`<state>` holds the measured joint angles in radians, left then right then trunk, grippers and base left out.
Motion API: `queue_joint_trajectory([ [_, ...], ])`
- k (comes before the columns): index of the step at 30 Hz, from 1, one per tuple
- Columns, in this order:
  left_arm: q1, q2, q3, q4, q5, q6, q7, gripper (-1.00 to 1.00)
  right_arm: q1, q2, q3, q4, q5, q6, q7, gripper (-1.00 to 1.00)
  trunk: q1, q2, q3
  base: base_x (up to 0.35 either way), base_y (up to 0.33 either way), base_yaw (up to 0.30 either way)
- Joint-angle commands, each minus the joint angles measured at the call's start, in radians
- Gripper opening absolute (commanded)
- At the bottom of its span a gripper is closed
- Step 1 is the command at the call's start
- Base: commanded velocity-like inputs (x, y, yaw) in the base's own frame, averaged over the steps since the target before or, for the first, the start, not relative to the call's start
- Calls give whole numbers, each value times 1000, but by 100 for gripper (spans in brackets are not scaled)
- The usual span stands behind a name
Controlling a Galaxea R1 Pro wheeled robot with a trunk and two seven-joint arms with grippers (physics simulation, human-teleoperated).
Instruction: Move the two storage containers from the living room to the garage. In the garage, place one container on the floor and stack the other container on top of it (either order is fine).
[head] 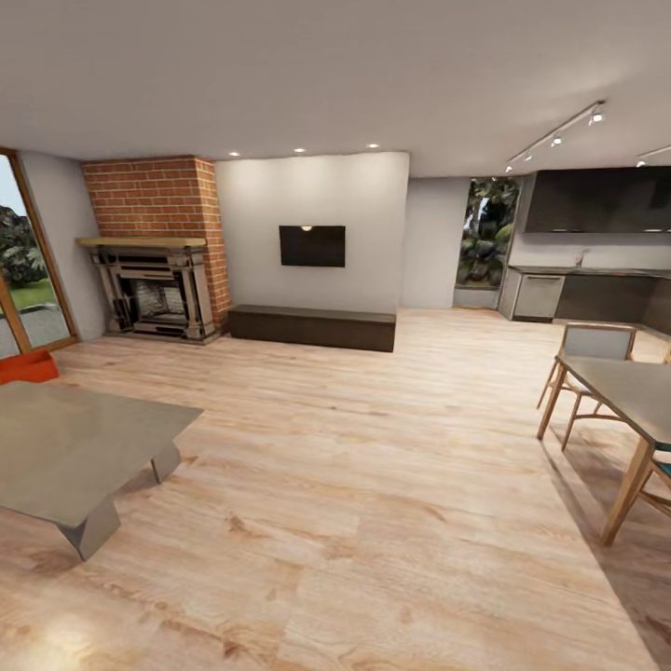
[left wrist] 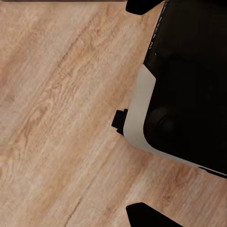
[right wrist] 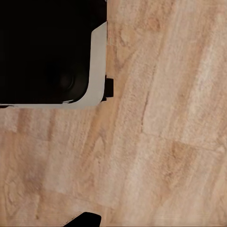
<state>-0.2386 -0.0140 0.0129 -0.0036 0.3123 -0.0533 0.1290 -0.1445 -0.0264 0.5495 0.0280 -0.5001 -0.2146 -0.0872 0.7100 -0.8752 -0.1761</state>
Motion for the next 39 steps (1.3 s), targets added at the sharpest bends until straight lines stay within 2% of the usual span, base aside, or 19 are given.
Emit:
queue_joint_trajectory([
  [1, -1, -1, 1, 1, 4, -4, 3, 100, -1, 0, 8, 3, -8, -4, 0, 100, 1, -1, -1, 326, 0, 0],
  [39, -1, -1, 1, 1, 1, -7, 2, 100, -1, 4, 8, 3, -14, -4, 4, 100, 1, -1, -1, 326, 0, 0],
])
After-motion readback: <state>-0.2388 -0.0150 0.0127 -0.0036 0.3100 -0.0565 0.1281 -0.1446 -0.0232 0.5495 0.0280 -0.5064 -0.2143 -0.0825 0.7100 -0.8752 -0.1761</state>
